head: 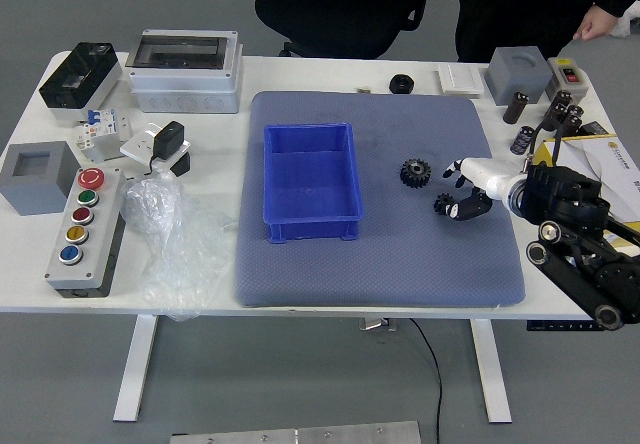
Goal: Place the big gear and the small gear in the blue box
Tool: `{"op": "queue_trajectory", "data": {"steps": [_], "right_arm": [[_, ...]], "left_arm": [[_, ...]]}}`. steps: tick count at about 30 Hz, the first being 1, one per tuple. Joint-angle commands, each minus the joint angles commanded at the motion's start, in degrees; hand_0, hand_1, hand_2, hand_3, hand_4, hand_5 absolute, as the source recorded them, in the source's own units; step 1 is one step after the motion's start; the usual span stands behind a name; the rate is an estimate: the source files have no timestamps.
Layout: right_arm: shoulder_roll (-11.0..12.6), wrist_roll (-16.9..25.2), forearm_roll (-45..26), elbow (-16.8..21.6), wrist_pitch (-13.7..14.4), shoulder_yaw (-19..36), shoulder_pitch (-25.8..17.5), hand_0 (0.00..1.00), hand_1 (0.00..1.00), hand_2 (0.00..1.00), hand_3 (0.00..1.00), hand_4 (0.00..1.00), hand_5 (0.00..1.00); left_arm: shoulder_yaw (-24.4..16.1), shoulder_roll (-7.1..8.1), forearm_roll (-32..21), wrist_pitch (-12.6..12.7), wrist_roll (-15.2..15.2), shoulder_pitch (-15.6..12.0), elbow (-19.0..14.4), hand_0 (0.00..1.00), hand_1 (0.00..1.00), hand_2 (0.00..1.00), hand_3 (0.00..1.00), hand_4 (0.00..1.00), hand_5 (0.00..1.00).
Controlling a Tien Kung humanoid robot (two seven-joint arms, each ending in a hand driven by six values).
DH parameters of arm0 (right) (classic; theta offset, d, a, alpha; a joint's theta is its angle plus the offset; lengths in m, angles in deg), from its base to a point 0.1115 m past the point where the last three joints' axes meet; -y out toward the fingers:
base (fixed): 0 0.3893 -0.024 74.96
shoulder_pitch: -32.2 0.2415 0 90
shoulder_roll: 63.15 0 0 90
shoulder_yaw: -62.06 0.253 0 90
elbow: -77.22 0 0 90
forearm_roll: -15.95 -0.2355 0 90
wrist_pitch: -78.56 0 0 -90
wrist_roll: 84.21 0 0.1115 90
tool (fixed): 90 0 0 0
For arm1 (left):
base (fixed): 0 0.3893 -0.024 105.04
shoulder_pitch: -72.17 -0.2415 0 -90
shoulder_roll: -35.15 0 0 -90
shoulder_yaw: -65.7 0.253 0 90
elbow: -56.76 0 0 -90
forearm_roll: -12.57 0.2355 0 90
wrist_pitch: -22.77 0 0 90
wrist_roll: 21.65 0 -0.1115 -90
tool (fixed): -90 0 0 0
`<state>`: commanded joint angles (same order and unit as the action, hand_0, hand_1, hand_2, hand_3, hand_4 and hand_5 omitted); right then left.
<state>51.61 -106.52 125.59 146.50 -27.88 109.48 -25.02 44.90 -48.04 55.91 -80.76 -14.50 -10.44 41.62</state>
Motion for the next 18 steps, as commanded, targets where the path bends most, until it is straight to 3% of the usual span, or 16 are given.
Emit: {"op": "queue_trajectory", "data": {"steps": [18], "right_arm": [[0.2,-0.7,0.9,0.8,-0.6,-1.5,0.7,0.573,0.583,0.778,0.787,0.659,0.301]], "left_arm": [[-0.2,-0.01,0.1,0.0,0.1,0.1,0.0,0.857,0.826,0.824,0.773,0.594,0.372]]}}
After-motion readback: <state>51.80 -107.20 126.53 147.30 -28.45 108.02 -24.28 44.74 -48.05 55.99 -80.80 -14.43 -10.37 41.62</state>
